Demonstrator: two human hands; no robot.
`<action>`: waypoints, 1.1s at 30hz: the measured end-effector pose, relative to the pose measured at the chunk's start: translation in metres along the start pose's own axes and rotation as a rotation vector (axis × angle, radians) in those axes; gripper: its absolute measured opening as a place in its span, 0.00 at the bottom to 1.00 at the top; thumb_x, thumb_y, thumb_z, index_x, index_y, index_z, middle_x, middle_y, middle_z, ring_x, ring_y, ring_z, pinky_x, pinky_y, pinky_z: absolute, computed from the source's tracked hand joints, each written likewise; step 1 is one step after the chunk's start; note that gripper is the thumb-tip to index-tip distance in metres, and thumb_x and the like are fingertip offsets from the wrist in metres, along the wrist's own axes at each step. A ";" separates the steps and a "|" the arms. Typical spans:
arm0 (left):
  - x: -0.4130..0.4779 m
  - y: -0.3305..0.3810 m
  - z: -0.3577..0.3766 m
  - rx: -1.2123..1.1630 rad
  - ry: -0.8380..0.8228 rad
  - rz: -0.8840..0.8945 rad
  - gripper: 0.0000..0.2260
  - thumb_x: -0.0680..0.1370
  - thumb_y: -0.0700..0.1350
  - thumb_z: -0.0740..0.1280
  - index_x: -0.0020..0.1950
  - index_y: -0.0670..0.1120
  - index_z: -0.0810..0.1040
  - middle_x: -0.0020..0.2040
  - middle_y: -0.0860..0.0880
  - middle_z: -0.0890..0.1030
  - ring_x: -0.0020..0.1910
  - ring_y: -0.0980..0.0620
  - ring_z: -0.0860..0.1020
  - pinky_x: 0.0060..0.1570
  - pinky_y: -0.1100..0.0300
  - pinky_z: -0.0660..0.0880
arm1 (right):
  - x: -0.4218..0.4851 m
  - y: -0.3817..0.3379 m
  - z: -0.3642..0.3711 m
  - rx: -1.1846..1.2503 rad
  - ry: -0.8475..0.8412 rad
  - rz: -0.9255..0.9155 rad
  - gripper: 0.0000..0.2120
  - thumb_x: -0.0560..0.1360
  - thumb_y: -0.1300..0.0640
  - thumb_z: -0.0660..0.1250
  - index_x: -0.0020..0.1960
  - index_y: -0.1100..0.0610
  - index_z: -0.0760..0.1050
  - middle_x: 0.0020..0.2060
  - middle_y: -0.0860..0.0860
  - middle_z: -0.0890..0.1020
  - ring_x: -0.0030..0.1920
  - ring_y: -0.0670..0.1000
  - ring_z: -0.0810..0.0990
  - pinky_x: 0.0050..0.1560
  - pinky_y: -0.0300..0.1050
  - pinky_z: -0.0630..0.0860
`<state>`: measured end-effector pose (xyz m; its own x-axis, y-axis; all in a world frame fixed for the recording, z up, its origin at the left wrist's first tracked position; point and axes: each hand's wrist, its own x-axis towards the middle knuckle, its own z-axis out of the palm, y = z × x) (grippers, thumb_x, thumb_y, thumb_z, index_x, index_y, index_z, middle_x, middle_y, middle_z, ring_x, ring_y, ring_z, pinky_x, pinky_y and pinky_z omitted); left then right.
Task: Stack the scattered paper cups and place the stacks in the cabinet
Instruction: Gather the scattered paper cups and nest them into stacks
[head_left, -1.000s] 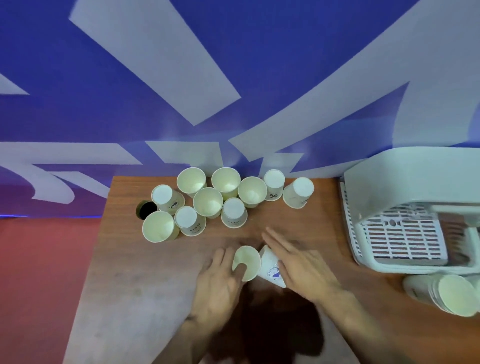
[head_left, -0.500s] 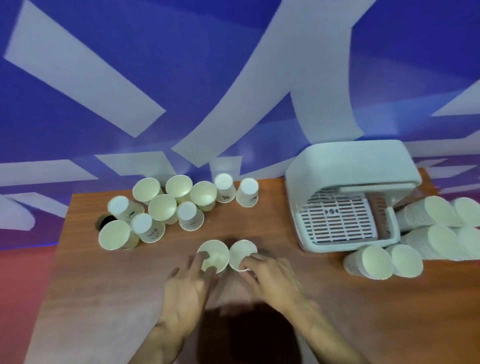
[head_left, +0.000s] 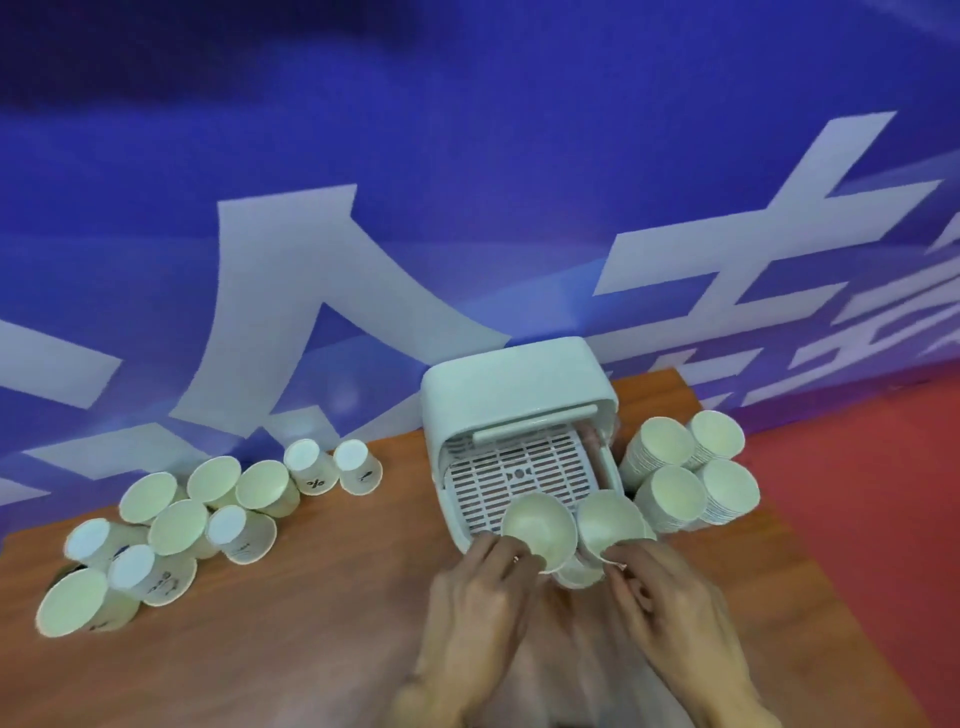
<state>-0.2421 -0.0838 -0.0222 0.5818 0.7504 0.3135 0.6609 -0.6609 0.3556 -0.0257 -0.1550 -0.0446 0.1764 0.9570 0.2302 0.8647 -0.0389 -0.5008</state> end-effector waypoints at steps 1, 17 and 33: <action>0.009 0.009 0.007 -0.010 -0.003 0.003 0.04 0.78 0.50 0.67 0.46 0.55 0.80 0.46 0.58 0.78 0.45 0.55 0.78 0.27 0.61 0.67 | 0.001 0.012 -0.006 0.005 0.009 0.000 0.09 0.75 0.56 0.70 0.53 0.45 0.78 0.49 0.38 0.79 0.47 0.44 0.79 0.41 0.35 0.73; 0.035 0.042 0.099 0.072 -0.238 -0.038 0.04 0.73 0.53 0.69 0.42 0.54 0.80 0.42 0.56 0.78 0.42 0.53 0.78 0.29 0.60 0.75 | -0.003 0.123 0.023 0.164 -0.063 0.014 0.07 0.76 0.49 0.63 0.53 0.43 0.77 0.49 0.38 0.80 0.47 0.48 0.83 0.41 0.43 0.79; 0.035 0.038 0.132 0.194 -0.455 -0.108 0.10 0.61 0.49 0.77 0.36 0.53 0.77 0.32 0.55 0.76 0.34 0.53 0.74 0.25 0.58 0.68 | 0.007 0.129 0.037 0.031 -0.178 0.014 0.07 0.77 0.44 0.62 0.47 0.42 0.78 0.44 0.36 0.79 0.43 0.40 0.79 0.32 0.38 0.73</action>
<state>-0.1342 -0.0827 -0.1140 0.6240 0.7675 -0.1469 0.7798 -0.5994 0.1807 0.0699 -0.1423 -0.1386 0.1000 0.9923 0.0735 0.8471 -0.0462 -0.5294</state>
